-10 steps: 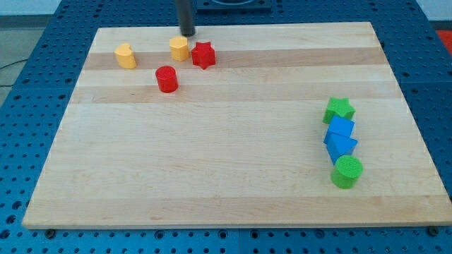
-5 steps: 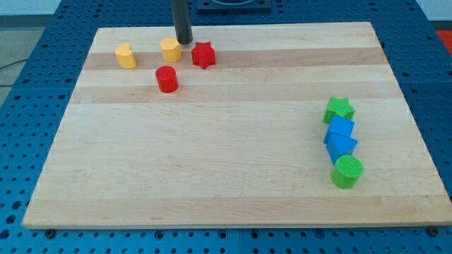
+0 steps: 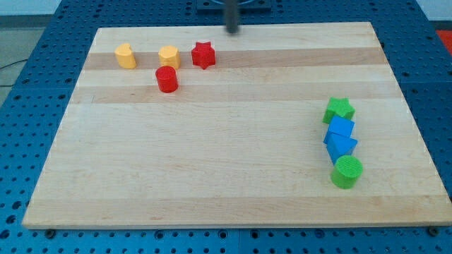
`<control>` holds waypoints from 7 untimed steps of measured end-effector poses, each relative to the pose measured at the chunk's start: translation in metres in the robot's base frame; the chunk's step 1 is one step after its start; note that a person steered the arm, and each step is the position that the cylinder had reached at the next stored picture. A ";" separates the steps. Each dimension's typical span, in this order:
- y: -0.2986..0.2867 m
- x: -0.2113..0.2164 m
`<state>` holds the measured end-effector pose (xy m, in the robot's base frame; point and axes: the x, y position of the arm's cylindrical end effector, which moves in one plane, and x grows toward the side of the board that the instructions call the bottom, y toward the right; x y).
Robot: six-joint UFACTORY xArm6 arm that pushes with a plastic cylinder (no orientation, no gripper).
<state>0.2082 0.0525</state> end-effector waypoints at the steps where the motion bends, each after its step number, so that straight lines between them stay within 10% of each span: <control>1: 0.134 0.058; 3: 0.188 0.202; 7: 0.094 0.238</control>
